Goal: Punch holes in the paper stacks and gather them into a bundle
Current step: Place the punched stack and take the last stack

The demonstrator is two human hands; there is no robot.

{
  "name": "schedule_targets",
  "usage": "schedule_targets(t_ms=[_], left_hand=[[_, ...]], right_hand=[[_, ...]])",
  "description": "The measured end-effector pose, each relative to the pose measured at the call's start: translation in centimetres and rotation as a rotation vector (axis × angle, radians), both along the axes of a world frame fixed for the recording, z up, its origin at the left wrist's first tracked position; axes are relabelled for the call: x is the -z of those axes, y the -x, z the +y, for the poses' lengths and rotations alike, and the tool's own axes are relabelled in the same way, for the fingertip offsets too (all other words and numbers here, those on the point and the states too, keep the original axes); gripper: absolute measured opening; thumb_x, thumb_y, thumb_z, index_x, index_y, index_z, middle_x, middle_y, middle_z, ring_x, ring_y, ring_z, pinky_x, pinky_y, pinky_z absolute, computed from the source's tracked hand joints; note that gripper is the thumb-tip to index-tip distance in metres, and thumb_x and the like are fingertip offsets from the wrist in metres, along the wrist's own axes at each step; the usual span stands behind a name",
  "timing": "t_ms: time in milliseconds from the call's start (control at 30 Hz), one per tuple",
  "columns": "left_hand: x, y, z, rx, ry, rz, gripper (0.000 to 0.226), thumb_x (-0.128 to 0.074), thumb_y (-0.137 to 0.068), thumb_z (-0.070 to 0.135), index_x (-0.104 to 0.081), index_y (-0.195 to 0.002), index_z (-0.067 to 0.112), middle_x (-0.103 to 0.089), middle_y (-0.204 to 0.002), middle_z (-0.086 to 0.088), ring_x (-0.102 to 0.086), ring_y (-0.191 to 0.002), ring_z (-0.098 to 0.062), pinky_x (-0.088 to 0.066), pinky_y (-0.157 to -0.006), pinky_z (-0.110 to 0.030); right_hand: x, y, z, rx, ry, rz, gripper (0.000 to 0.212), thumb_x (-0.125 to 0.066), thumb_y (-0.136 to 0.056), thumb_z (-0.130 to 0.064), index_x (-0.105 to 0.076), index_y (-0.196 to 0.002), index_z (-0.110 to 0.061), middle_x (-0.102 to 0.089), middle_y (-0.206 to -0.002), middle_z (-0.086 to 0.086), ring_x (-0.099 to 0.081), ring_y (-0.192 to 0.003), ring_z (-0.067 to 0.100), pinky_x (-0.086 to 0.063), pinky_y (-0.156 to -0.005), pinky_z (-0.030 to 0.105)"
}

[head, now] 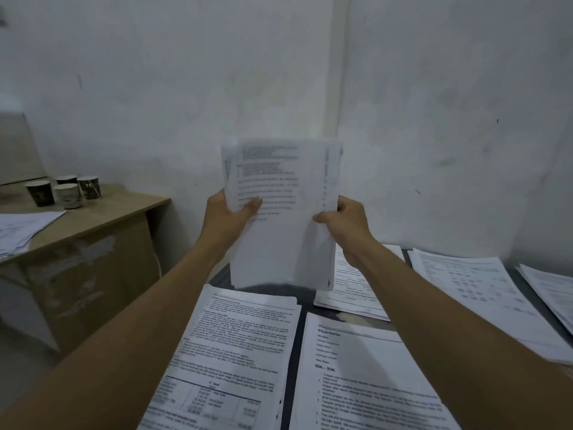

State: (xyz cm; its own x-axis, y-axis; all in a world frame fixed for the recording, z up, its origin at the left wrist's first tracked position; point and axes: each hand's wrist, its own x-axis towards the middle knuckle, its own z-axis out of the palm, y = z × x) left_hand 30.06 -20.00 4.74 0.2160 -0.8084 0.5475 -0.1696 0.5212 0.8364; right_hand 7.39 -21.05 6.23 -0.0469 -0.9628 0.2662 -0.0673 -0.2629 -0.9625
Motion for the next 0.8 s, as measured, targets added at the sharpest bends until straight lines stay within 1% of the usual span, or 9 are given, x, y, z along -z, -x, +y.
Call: schedule_targets(t_ms=[67,133,233,333,433,567,633,700,800], left_hand=[[0.9,-0.5,-0.1,0.013,-0.035,-0.008,0.024,-0.079,-0.080,0.034,-0.068,-0.102,0.035,-0.073,-0.090,0.028,-0.072,-0.085,0.001,-0.055,-0.064,-0.012],[1.5,-0.6,-0.2,0.023,-0.056,0.009,0.020,-0.077,-0.080,0.034,-0.067,-0.098,0.037,-0.073,-0.088,0.028,-0.072,-0.082,0.002,-0.053,-0.060,-0.011],[1.0,-0.4,-0.4,0.016,-0.041,0.039,0.017,-0.075,-0.086,0.029,-0.067,-0.100,0.034,-0.075,-0.090,0.023,-0.073,-0.082,-0.002,-0.055,-0.061,-0.015],[-0.6,-0.4,-0.8,0.008,-0.010,0.063,0.019,-0.075,-0.088,0.028,-0.068,-0.106,0.030,-0.074,-0.095,0.018,-0.074,-0.084,-0.005,-0.058,-0.063,-0.018],[-0.8,-0.8,-1.1,0.013,-0.023,0.069,0.021,-0.078,-0.085,0.027,-0.068,-0.103,0.029,-0.075,-0.095,0.017,-0.074,-0.085,-0.006,-0.058,-0.064,-0.018],[1.2,-1.1,-1.1,0.046,-0.082,0.065,0.022,-0.080,-0.078,0.030,-0.069,-0.097,0.032,-0.075,-0.090,0.022,-0.074,-0.081,-0.003,-0.055,-0.058,-0.014],[1.6,-1.2,-1.0,0.063,-0.091,0.097,0.027,-0.081,-0.071,0.036,-0.070,-0.096,0.032,-0.076,-0.090,0.021,-0.074,-0.080,-0.004,-0.055,-0.058,-0.015],[1.4,-1.3,-1.2,0.067,-0.089,0.109,0.030,-0.081,-0.069,0.037,-0.071,-0.097,0.031,-0.076,-0.092,0.017,-0.075,-0.082,-0.007,-0.056,-0.059,-0.018],[0.4,-1.5,-1.6,0.050,-0.067,0.116,0.026,-0.082,-0.075,0.032,-0.071,-0.099,0.030,-0.077,-0.096,0.014,-0.075,-0.085,-0.011,-0.058,-0.063,-0.021]], right_hand=[[0.9,-0.3,-0.1,0.003,-0.036,-0.017,0.030,-0.071,-0.083,-0.001,-0.069,-0.106,-0.019,-0.072,-0.100,-0.006,-0.068,-0.089,0.012,-0.056,-0.071,0.023],[1.3,-0.6,-0.3,0.014,-0.042,-0.024,0.029,-0.067,-0.088,-0.004,-0.068,-0.113,-0.018,-0.071,-0.103,-0.005,-0.067,-0.088,0.010,-0.055,-0.068,0.020],[0.7,-0.9,-0.5,0.050,0.009,-0.042,0.021,-0.062,-0.095,-0.008,-0.068,-0.112,-0.019,-0.069,-0.102,-0.008,-0.065,-0.084,0.007,-0.052,-0.059,0.014],[-0.6,-1.1,-0.9,0.063,0.062,-0.060,0.021,-0.063,-0.095,-0.011,-0.066,-0.113,-0.020,-0.066,-0.102,-0.011,-0.063,-0.086,0.006,-0.050,-0.059,0.014],[-0.3,-1.6,-1.2,0.070,0.028,-0.083,0.027,-0.068,-0.088,-0.006,-0.066,-0.112,-0.018,-0.067,-0.100,-0.011,-0.064,-0.087,0.008,-0.051,-0.063,0.018],[2.6,-2.2,-1.2,0.078,-0.106,-0.100,0.028,-0.066,-0.082,0.002,-0.065,-0.104,-0.017,-0.068,-0.095,-0.007,-0.063,-0.083,0.009,-0.047,-0.058,0.018],[3.3,-2.3,-1.1,0.091,-0.102,-0.092,0.028,-0.063,-0.084,0.003,-0.066,-0.101,-0.019,-0.068,-0.092,-0.010,-0.062,-0.082,0.008,-0.047,-0.054,0.015],[3.1,-2.3,-1.1,0.104,-0.078,-0.089,0.027,-0.059,-0.085,0.004,-0.067,-0.092,-0.020,-0.068,-0.089,-0.011,-0.063,-0.079,0.008,-0.048,-0.051,0.013],[2.2,-2.5,-1.4,0.107,-0.027,-0.078,0.023,-0.058,-0.087,0.003,-0.068,-0.089,-0.018,-0.070,-0.095,-0.008,-0.065,-0.082,0.013,-0.051,-0.056,0.017]])
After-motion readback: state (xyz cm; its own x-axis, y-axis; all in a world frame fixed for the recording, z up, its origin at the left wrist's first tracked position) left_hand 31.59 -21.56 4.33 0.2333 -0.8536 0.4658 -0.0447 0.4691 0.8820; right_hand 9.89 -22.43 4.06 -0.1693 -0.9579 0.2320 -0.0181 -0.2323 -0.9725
